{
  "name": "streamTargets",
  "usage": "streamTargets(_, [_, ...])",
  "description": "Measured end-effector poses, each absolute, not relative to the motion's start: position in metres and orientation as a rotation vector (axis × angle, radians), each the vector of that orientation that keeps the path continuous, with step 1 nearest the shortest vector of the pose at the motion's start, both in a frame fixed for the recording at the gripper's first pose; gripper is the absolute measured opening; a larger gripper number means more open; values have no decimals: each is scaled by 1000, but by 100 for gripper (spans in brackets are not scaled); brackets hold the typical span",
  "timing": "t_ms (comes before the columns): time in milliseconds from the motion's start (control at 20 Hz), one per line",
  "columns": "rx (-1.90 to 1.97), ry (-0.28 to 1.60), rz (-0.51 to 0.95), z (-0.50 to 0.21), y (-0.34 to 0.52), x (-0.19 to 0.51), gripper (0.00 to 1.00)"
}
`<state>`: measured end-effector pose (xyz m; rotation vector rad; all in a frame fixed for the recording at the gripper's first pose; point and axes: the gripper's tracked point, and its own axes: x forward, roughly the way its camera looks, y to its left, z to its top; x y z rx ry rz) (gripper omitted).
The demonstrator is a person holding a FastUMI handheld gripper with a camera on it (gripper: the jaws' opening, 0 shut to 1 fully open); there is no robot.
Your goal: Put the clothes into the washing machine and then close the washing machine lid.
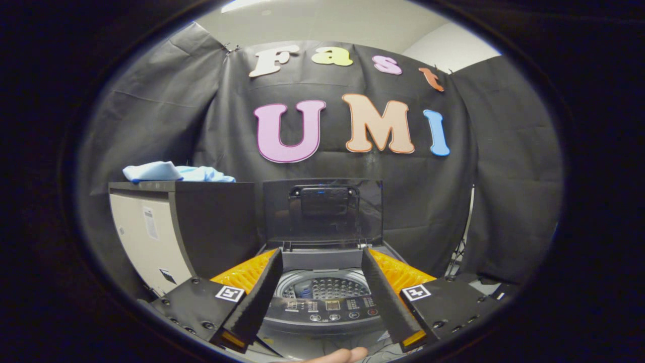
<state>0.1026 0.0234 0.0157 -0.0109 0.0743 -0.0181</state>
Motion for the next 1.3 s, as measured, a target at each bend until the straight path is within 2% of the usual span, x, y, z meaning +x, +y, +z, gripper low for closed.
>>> streamTargets(750, [-46, 47, 55, 107, 155, 100, 97])
streamTargets(1300, [-55, 40, 83, 151, 218, 109, 97])
